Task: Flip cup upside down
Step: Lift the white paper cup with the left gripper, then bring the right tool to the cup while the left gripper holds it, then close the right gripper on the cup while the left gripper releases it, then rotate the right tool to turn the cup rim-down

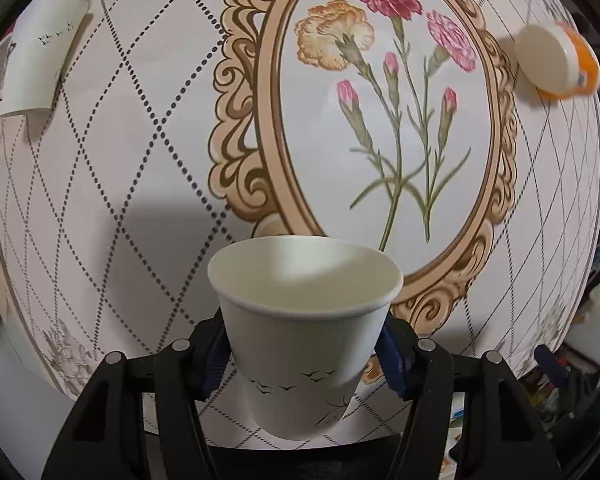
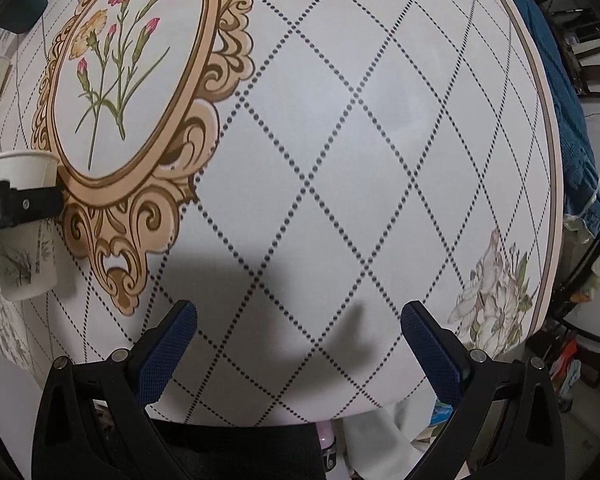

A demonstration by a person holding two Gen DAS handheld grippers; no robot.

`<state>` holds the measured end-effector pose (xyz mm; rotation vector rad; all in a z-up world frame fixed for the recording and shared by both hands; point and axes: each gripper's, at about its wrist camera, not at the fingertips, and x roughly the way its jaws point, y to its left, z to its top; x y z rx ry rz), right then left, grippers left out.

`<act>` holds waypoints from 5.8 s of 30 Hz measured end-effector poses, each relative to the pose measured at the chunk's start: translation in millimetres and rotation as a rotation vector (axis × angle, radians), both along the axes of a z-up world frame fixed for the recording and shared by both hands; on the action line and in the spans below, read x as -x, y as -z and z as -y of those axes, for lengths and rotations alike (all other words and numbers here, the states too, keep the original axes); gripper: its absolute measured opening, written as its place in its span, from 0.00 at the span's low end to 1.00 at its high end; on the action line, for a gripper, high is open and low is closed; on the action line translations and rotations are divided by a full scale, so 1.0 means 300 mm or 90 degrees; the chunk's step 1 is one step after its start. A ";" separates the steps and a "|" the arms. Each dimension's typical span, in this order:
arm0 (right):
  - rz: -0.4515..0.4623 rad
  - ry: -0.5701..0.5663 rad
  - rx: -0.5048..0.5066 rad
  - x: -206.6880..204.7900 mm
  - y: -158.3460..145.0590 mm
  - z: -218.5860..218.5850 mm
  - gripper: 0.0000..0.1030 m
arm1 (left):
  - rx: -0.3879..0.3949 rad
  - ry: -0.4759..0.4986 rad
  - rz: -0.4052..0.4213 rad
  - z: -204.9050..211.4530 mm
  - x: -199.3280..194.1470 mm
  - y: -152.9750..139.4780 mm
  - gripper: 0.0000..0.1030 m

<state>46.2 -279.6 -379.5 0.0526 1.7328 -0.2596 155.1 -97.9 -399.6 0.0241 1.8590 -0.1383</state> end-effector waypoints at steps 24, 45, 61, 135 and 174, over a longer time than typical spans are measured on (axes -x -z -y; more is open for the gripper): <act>0.013 -0.003 0.003 -0.056 -0.030 0.015 1.00 | -0.011 0.006 0.035 0.016 -0.049 0.017 0.82; 0.073 -0.005 -0.022 -0.005 -0.226 -0.069 1.00 | -0.032 0.006 0.164 -0.184 0.143 -0.433 0.82; 0.153 -0.057 -0.092 0.034 -0.397 -0.362 1.00 | -0.080 -0.084 0.205 -0.517 0.277 -0.461 0.82; -0.078 -2.007 0.403 -0.017 0.093 -0.665 0.64 | -0.191 -0.216 0.093 -0.623 0.198 -0.012 0.95; -0.219 -0.737 -0.057 -0.547 0.100 -0.692 0.64 | -0.182 -0.156 0.106 -0.460 0.064 -0.125 0.95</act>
